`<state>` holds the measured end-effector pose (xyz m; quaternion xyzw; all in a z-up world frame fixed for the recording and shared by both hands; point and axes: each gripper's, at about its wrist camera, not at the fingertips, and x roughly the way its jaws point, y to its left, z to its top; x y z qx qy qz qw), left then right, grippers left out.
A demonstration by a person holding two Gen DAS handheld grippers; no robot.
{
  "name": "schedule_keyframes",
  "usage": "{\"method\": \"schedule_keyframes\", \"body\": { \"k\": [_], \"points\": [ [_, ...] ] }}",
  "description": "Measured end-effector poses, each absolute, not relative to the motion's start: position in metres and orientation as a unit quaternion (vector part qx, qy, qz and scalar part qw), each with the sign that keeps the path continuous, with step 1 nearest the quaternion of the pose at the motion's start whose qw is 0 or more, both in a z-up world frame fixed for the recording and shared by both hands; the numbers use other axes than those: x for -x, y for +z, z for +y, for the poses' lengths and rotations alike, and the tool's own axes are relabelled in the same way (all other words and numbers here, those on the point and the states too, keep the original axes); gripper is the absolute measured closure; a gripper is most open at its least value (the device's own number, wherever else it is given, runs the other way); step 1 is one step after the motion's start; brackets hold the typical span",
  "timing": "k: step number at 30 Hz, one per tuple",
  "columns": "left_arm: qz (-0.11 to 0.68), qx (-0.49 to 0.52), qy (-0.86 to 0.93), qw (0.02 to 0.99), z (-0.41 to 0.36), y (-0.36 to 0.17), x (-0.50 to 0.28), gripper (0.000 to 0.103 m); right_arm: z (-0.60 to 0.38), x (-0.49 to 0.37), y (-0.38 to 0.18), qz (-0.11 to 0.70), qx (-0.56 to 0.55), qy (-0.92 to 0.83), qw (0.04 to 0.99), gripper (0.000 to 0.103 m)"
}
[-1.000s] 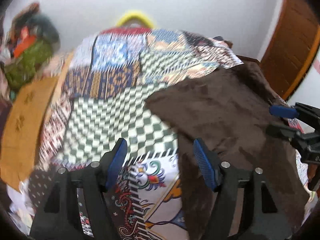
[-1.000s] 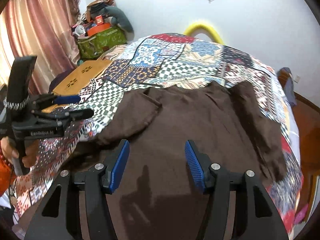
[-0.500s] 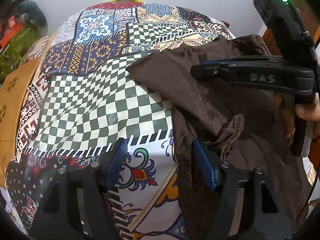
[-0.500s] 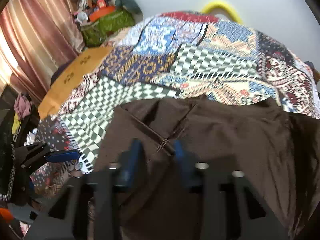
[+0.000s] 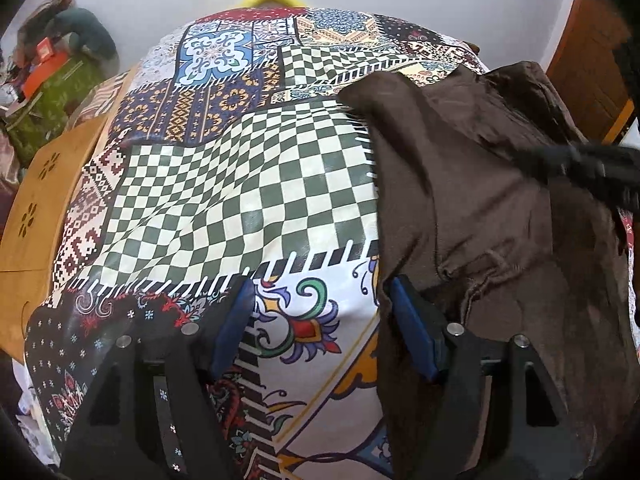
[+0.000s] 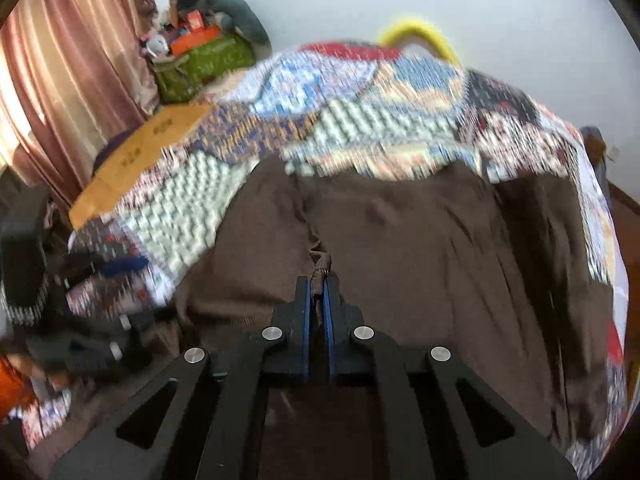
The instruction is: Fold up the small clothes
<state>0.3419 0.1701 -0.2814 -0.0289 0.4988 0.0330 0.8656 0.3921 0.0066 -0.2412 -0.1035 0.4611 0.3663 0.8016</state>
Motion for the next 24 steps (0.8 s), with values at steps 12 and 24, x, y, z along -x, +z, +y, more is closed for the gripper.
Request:
{"method": "schedule_keyframes", "body": {
  "k": [12, 24],
  "points": [
    [0.48, 0.044, 0.037, 0.875, 0.184, -0.253, -0.352, 0.032, 0.017, -0.409, -0.203, 0.416, 0.079, 0.392, 0.816, 0.055],
    [0.493, 0.08, 0.008, 0.866, 0.179, -0.273, -0.4, 0.032, 0.088, -0.466, -0.249, 0.48, 0.036, 0.443, 0.756, 0.08]
  ]
}}
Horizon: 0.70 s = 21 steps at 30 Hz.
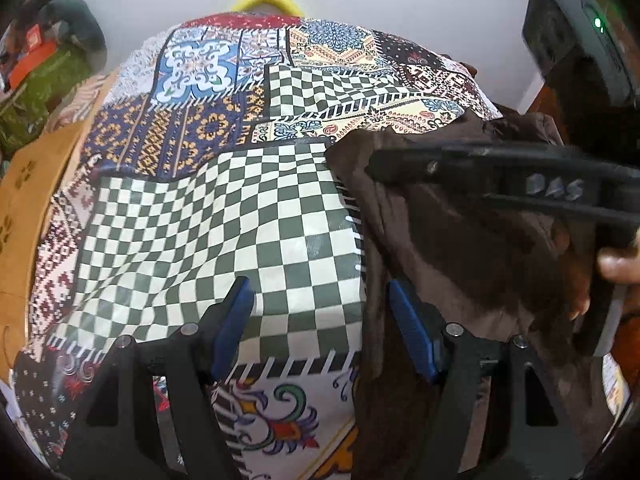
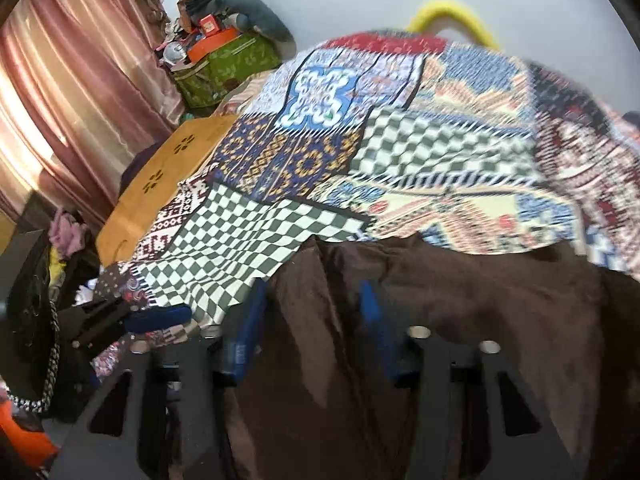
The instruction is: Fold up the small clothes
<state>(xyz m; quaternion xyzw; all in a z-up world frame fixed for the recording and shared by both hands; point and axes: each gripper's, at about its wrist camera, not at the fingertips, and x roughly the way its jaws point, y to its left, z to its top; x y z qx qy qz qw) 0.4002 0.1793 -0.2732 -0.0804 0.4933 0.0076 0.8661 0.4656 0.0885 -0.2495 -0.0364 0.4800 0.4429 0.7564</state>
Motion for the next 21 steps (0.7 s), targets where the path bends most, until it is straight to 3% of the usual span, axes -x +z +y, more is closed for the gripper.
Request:
{"method": "schedule_keyframes", "body": {
  "k": [1, 9, 13, 16, 21],
  "points": [
    [0.495, 0.083, 0.009, 0.865, 0.18, -0.275, -0.401, 0.033, 0.09, -0.464, -0.251, 0.481, 0.041, 0.446, 0.754, 0.094],
    [0.497, 0.076, 0.058, 0.863, 0.193, -0.289, -0.398, 0.041, 0.071, -0.458, -0.242, 0.418, 0.086, 0.401, 0.811, 0.1],
    [0.5, 0.088, 0.062, 0.859, 0.197, -0.29, -0.398, 0.041, 0.059, -0.476, -0.254, 0.454, 0.097, 0.346, 0.815, 0.099],
    [0.502, 0.081, 0.064, 0.859, 0.196, -0.282, -0.397, 0.041, 0.049, -0.478, -0.252, 0.475, 0.077, 0.347, 0.805, 0.094],
    [0.483, 0.086, 0.037, 0.871, 0.185, -0.254, -0.385, 0.041, 0.029, -0.453, -0.22, 0.436, 0.073, 0.362, 0.821, 0.067]
  ]
}}
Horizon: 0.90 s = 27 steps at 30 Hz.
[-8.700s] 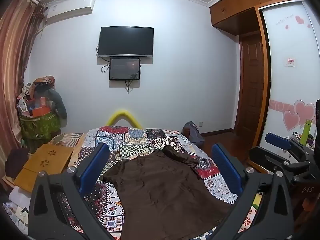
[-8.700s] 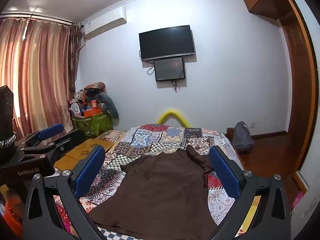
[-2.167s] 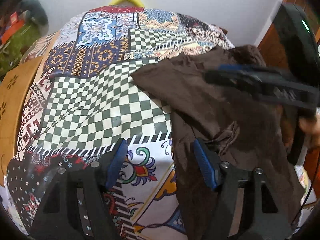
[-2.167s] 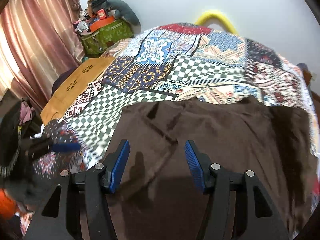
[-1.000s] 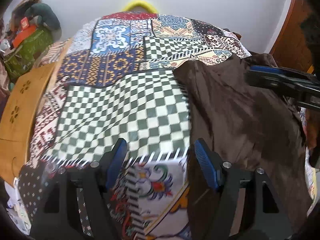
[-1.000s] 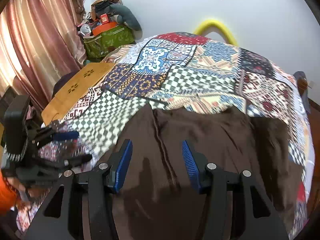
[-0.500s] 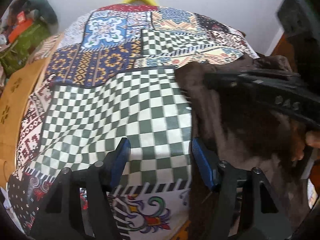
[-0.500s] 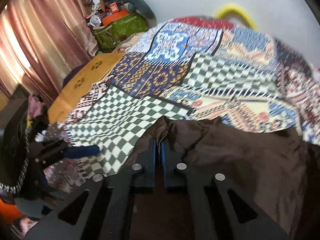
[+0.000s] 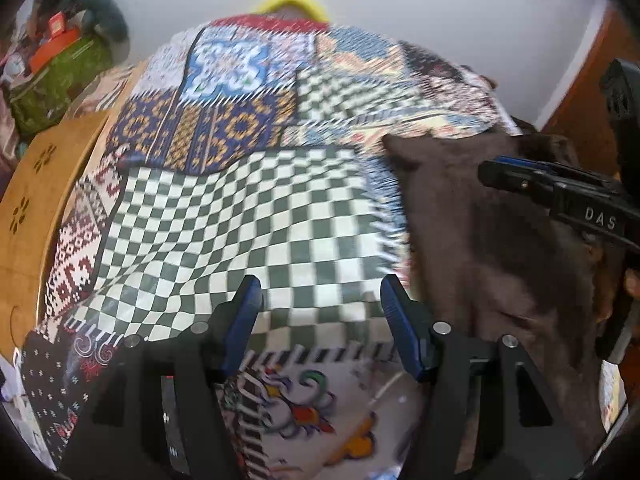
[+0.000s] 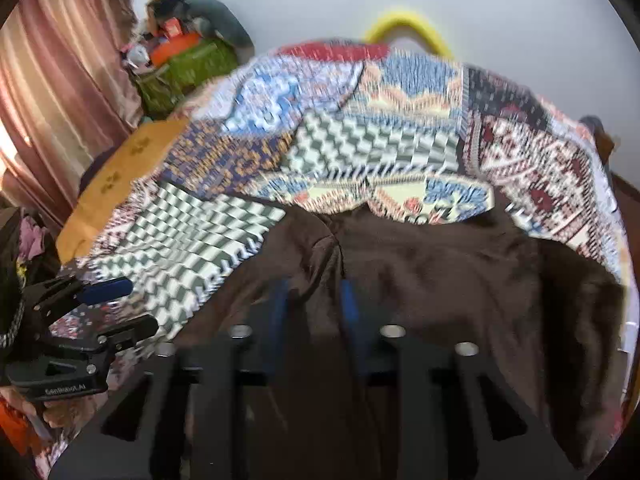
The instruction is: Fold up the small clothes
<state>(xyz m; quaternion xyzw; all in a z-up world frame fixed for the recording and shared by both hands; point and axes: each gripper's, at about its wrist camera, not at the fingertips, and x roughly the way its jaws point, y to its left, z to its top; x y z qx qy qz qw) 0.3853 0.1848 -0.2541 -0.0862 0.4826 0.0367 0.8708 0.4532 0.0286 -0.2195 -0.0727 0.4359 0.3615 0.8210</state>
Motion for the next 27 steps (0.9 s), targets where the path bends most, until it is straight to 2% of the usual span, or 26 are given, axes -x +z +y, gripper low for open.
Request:
{"method": "schedule_keyframes", "body": {
  "k": [1, 4, 8, 10, 11, 13, 15, 27],
  "points": [
    [0.48, 0.084, 0.023, 0.873, 0.178, -0.247, -0.382, 0.041, 0.027, -0.448, -0.216, 0.43, 0.076, 0.363, 0.823, 0.064],
    [0.483, 0.093, -0.005, 0.871, 0.161, -0.24, -0.38, 0.037, 0.016, -0.429, -0.208, 0.421, 0.086, 0.366, 0.825, 0.064],
    [0.518, 0.104, -0.032, 0.849, 0.14, -0.254, -0.383, 0.037, 0.003, -0.414, -0.214, 0.428, 0.087, 0.363, 0.823, 0.064],
    [0.534, 0.083, -0.028, 0.841, 0.132, -0.267, -0.382, 0.045, -0.001, -0.405, -0.222, 0.437, 0.095, 0.357, 0.82, 0.064],
    [0.531, 0.071, -0.023, 0.844, 0.131, -0.271, -0.379, 0.046, -0.001, -0.403, -0.225, 0.439, 0.097, 0.356, 0.819, 0.064],
    [0.524, 0.041, -0.013, 0.85, 0.128, -0.272, -0.372, 0.056, -0.003, -0.394, -0.231, 0.445, 0.103, 0.357, 0.814, 0.064],
    [0.529, 0.029, 0.005, 0.848, 0.131, -0.275, -0.362, 0.062, -0.001, -0.386, -0.235, 0.451, 0.108, 0.361, 0.809, 0.064],
    [0.536, 0.012, 0.056, 0.842, 0.173, -0.277, -0.314, 0.066, 0.021, -0.359, -0.237, 0.446, 0.117, 0.379, 0.802, 0.059]
  ]
}}
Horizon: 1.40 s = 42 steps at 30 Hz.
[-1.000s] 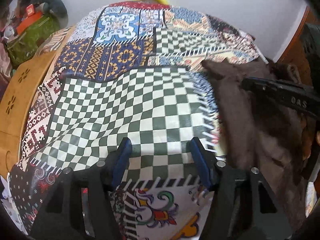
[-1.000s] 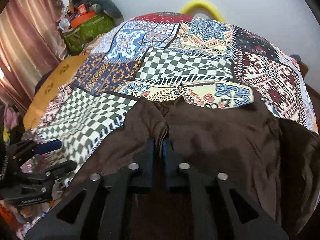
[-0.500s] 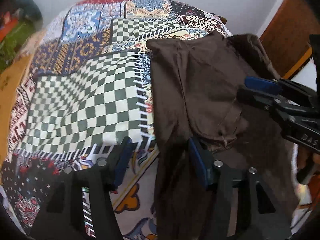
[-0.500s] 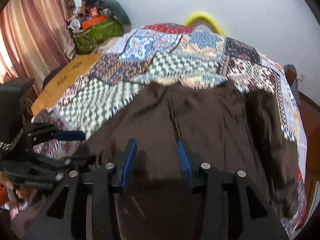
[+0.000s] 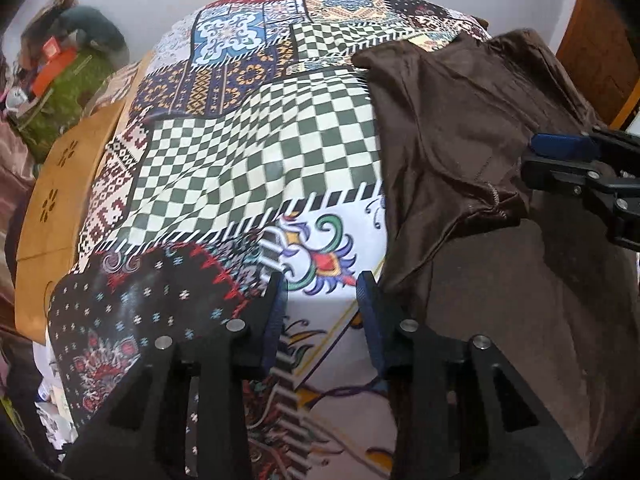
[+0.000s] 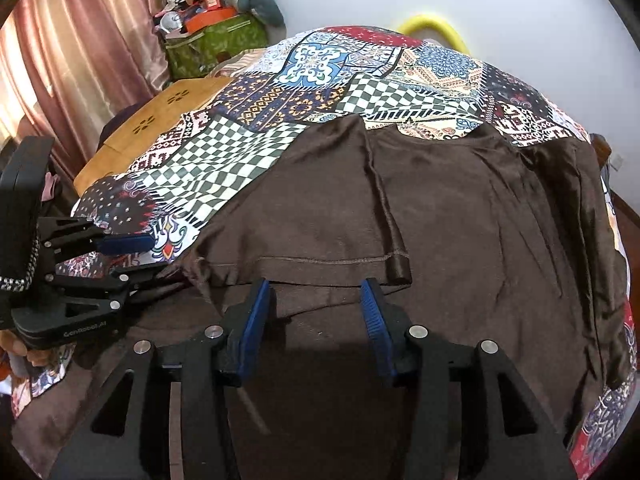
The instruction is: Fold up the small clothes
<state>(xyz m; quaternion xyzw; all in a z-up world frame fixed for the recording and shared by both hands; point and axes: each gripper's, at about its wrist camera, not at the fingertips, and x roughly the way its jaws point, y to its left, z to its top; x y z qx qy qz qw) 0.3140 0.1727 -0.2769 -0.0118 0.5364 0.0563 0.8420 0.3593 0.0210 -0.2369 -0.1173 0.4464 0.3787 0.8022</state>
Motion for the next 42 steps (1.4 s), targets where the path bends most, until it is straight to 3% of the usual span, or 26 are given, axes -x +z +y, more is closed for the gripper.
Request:
{"method": "schedule_keyframes", "body": {
  "k": [5, 9, 19, 30, 35, 42],
  "points": [
    [0.504, 0.034, 0.042, 0.862, 0.178, -0.247, -0.322, 0.064, 0.012, -0.366, -0.226, 0.429, 0.098, 0.368, 0.819, 0.059],
    [0.471, 0.038, 0.02, 0.881, 0.162, -0.229, -0.338, 0.042, 0.013, -0.379, -0.237, 0.442, 0.105, 0.348, 0.82, 0.059],
    [0.514, 0.013, 0.026, 0.857, 0.14, -0.266, -0.363, 0.041, -0.033, -0.369, -0.233, 0.443, 0.083, 0.343, 0.824, 0.059],
    [0.466, 0.018, 0.012, 0.885, 0.136, -0.211, -0.365, 0.036, -0.144, -0.391, -0.192, 0.403, 0.034, 0.267, 0.875, 0.059],
    [0.458, 0.022, 0.0, 0.889, 0.122, -0.206, -0.389, 0.035, -0.18, -0.421, -0.198, 0.418, 0.002, 0.227, 0.88, 0.059],
    [0.482, 0.038, -0.023, 0.875, 0.107, -0.238, -0.424, 0.036, -0.188, -0.468, -0.223, 0.441, -0.011, 0.208, 0.873, 0.059]
  ]
}}
